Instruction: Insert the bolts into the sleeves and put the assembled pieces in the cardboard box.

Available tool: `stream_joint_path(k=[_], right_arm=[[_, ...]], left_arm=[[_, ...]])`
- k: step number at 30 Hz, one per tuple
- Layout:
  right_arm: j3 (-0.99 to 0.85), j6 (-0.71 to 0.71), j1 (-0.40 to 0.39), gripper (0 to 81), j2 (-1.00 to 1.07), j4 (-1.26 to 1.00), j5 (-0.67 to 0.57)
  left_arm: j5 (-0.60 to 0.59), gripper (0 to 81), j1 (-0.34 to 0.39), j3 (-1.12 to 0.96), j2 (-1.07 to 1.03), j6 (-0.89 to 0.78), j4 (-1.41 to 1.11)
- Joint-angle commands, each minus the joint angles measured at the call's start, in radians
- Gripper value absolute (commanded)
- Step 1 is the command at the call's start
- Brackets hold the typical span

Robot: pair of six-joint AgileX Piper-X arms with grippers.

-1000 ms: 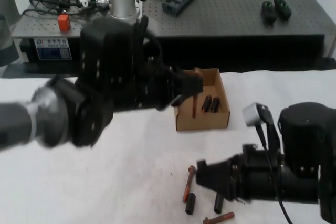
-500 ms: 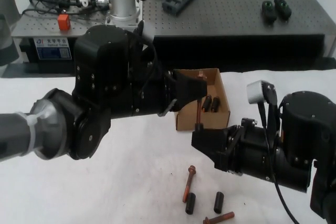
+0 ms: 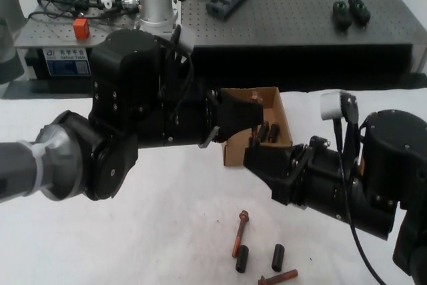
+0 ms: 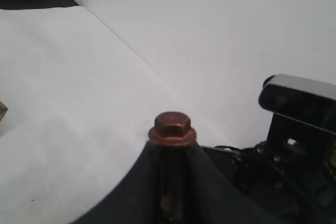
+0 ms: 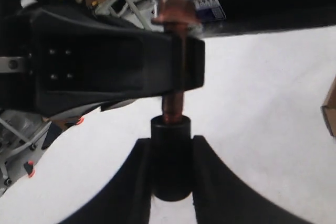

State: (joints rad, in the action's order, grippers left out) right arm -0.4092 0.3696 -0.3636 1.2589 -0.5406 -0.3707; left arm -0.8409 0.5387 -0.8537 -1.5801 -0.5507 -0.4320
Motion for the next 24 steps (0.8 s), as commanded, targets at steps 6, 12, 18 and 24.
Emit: stream_joint_path(k=[6, 12, 18, 24], right_arm=[[-0.004, -0.012, 0.022, 1.9, 0.003, -0.08, 0.167], [-0.107, -0.069, 0.152, 1.9, 0.048, 0.08, 0.202], [-0.47, -0.309, 0.193, 1.9, 0.283, 0.428, 0.217], [-0.855, -0.382, 0.187, 1.9, 0.6, 0.706, 0.319]], left_arm=[[-0.028, 50.3, 0.007, -0.004, 0.011, 0.007, -0.012], [0.056, 50.9, 0.007, -0.004, 0.011, 0.054, 0.081], [0.216, 50.3, 0.016, -0.004, 0.011, 0.177, 0.323], [0.406, 48.5, 0.059, -0.024, 0.007, 0.383, 0.575]])
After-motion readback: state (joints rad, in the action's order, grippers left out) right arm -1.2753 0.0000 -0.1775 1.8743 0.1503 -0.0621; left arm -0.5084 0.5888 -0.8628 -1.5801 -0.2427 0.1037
